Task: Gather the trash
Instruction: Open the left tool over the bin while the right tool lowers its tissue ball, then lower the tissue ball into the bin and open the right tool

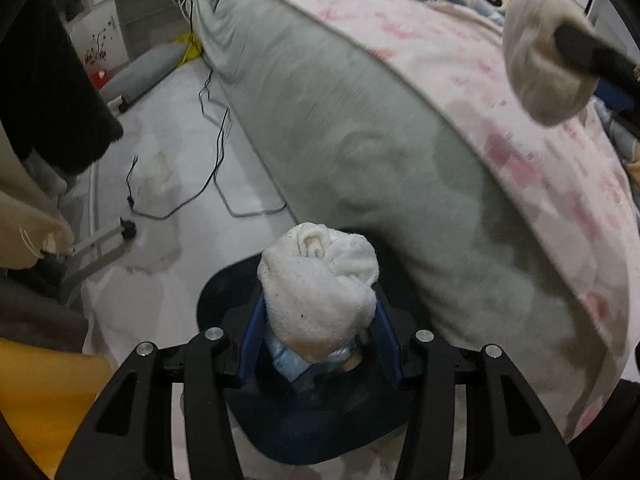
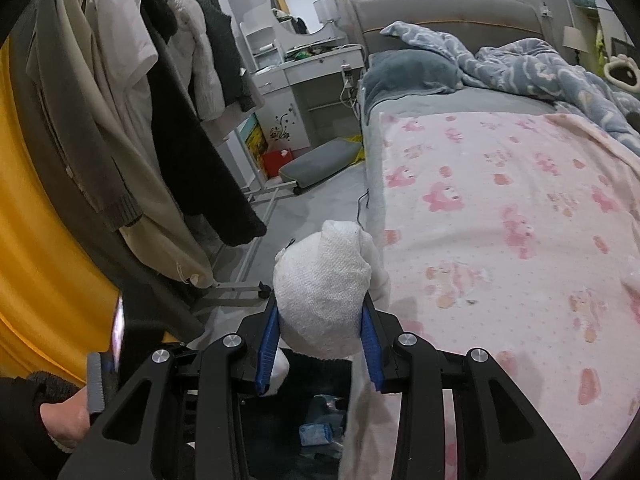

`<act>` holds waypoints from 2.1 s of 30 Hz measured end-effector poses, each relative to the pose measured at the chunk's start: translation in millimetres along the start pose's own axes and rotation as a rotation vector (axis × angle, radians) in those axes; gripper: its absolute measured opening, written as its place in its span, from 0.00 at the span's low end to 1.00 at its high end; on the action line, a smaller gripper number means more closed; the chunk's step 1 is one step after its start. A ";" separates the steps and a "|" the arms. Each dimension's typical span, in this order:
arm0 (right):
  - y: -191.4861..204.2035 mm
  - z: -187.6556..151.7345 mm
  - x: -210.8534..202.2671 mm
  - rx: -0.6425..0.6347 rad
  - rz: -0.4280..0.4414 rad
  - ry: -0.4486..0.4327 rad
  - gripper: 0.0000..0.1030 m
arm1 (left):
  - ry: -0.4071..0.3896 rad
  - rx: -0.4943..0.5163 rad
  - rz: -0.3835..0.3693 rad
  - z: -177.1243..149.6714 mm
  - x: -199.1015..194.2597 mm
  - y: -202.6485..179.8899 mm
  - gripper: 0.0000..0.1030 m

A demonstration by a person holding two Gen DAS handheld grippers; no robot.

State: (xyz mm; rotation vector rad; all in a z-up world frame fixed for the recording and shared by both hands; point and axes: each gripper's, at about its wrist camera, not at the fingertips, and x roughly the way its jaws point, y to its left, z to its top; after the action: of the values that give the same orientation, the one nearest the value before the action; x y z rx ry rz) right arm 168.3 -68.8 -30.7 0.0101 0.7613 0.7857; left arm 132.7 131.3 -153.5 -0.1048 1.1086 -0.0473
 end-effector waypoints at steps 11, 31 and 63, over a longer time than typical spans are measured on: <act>27.2 0.5 29.7 -0.033 0.032 0.044 0.36 | 0.160 -0.010 0.011 -22.7 26.4 24.4 0.51; 65.1 -15.5 96.4 -0.108 0.045 0.238 0.36 | 0.201 -0.084 -0.012 -37.5 25.2 66.0 0.73; 85.9 -104.5 201.7 -0.233 -0.069 0.695 0.36 | -0.221 -0.213 -0.069 -9.6 -68.0 114.5 0.73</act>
State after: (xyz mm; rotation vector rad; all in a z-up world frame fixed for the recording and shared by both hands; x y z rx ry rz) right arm 141.3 95.1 -207.8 -0.5193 1.3102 0.8114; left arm 92.2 250.7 -109.5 -0.3313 0.8859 0.0205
